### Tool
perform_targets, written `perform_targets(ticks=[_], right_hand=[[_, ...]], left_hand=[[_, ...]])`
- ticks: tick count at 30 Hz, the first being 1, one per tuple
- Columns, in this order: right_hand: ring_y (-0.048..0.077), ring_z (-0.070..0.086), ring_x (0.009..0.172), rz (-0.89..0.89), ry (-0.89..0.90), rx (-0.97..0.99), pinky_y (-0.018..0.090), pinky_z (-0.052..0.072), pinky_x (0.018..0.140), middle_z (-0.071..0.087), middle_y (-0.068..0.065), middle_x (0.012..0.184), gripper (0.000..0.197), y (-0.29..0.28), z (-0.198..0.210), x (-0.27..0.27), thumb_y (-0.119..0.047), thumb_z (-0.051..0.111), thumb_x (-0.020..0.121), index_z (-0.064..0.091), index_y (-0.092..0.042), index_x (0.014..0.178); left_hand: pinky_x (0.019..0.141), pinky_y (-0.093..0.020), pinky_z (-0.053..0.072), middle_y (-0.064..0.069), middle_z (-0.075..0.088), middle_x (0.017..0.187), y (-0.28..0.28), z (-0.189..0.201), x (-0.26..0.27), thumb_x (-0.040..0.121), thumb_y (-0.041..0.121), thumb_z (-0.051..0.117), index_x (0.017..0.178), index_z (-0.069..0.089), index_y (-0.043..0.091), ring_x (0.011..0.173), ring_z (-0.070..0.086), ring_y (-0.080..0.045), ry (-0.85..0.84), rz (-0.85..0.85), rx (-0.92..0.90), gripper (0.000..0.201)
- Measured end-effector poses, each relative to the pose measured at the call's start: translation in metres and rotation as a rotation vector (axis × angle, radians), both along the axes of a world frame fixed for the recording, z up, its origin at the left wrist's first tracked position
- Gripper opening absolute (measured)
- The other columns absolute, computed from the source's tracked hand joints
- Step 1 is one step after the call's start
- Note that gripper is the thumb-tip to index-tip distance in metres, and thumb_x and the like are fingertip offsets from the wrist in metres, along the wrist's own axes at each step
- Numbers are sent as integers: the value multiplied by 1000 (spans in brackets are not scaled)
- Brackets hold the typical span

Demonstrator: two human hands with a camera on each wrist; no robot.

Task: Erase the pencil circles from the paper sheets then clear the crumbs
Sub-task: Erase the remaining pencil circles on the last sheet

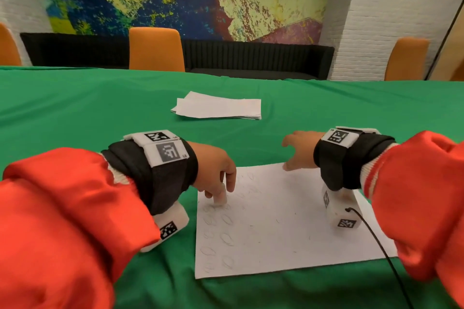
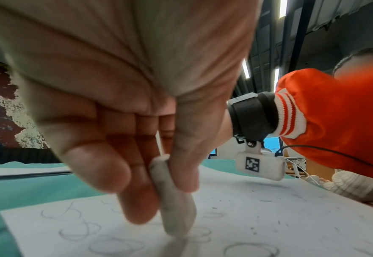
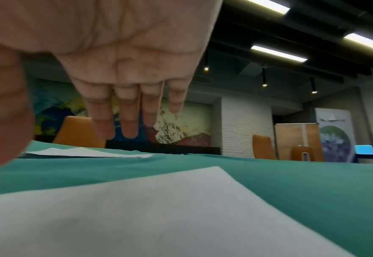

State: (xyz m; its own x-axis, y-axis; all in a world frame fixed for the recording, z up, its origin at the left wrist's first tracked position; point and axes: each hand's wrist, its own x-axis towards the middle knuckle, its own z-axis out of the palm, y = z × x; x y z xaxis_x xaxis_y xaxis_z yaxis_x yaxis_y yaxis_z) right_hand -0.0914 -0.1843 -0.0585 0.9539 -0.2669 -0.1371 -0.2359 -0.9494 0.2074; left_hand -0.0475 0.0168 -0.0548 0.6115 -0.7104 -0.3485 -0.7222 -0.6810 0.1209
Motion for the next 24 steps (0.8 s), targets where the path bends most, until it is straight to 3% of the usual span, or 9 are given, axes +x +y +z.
perform_targets(ticks=[3, 6, 10, 14, 19, 21, 24], right_hand=[[19, 29, 138, 116, 151, 105, 31, 24, 110, 25, -3, 153, 70, 17, -3, -12, -50, 58, 86, 29, -27, 145], [15, 21, 142, 200, 275, 166, 33, 16, 114, 14, -10, 156, 80, 35, -13, -17, -55, 60, 82, 18, -37, 148], [16, 13, 144, 198, 367, 167, 34, 13, 116, -3, -10, 158, 98, 39, -24, -12, -62, 58, 79, -2, -34, 150], [14, 15, 144, 164, 366, 200, 33, 14, 116, -1, -9, 158, 109, 32, -25, -10, -66, 63, 72, -3, -27, 150], [19, 24, 141, 118, 328, 170, 32, 22, 114, 9, -3, 158, 110, 26, -23, -12, -69, 63, 69, 8, -19, 150], [19, 24, 141, 98, 347, 153, 30, 21, 112, 7, -2, 158, 106, 19, -20, -11, -65, 62, 73, 7, -18, 151], [16, 13, 144, 73, 379, 192, 31, 14, 115, -4, -5, 158, 107, 11, -21, -12, -63, 61, 76, -4, -22, 151]], left_hand=[[59, -17, 41, 13, 61, 73, 1, 2, 2, 86, 28, 67, 106, 63, 27, 70, 56, -7, -8, 0, -11, 20], [58, -15, 39, 13, 62, 75, -4, 2, 1, 88, 22, 63, 106, 63, 27, 68, 55, -2, -34, -14, -50, 19], [55, -12, 36, 15, 62, 71, -15, -5, 0, 88, 20, 62, 105, 65, 26, 61, 54, 4, 12, -31, -81, 19], [54, -10, 39, 16, 61, 65, -26, -7, 5, 85, 20, 67, 93, 64, 26, 60, 58, 2, 67, 16, -157, 11], [69, -14, 49, 5, 68, 81, -37, -7, 7, 82, 25, 73, 82, 56, 24, 68, 66, -9, 150, 59, -201, 17], [67, -14, 49, -2, 71, 88, -42, -7, 8, 84, 27, 71, 82, 55, 24, 67, 66, -9, 144, 66, -186, 17], [55, -9, 47, 1, 68, 80, -51, -8, 10, 87, 25, 67, 85, 55, 23, 56, 61, -4, 153, 64, -181, 13]])
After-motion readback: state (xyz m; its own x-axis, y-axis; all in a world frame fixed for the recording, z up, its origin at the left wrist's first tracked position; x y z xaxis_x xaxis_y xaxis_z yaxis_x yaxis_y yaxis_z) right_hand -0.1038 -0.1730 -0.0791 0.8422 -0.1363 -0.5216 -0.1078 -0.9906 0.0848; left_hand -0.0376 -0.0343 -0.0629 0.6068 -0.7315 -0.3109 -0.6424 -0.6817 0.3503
